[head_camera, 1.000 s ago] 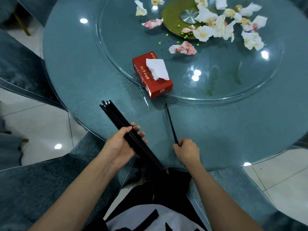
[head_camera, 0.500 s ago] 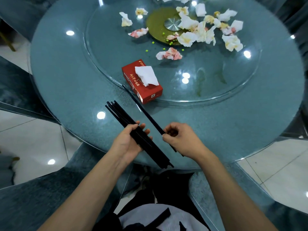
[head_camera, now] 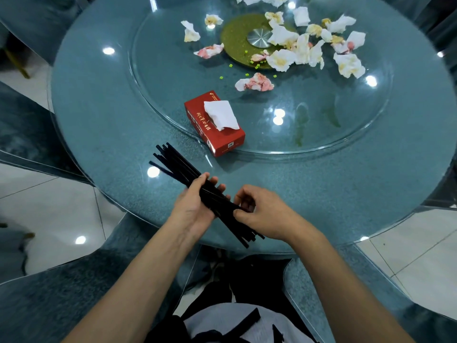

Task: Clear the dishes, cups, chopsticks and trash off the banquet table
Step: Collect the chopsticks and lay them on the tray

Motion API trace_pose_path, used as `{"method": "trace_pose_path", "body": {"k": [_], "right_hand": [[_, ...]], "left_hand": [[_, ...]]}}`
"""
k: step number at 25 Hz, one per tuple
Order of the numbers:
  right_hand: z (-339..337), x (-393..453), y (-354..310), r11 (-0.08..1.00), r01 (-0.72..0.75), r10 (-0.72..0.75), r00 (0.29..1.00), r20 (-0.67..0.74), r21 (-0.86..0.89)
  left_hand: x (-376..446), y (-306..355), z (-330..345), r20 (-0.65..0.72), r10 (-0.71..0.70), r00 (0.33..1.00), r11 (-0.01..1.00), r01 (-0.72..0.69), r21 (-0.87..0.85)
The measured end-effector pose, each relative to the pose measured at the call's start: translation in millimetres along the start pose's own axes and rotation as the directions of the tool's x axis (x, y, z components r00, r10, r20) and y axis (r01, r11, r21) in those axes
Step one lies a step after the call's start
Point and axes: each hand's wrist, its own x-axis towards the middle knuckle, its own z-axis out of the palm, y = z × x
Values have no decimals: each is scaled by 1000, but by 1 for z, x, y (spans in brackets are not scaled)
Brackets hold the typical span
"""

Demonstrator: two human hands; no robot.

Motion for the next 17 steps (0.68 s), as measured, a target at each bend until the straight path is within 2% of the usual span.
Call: {"method": "trace_pose_path", "body": {"k": [4, 9, 13, 17], "right_hand": [[6, -13, -1, 992, -16, 21, 999, 43, -124], [12, -26, 0, 943, -63, 51, 998, -47, -327], [28, -39, 8, 899, -168, 81, 971, -223, -405], [35, -58, 28, 871, -275, 142, 934, -327, -407]], "left_hand": [[-1, -8, 7, -16, 11, 1000, 999, -12, -30], [-7, -22, 24, -7, -6, 1000, 999, 6, -35], [-14, -41, 31, 17, -56, 998, 991, 54, 126], [-30, -63, 37, 69, -126, 990, 956, 102, 274]]}}
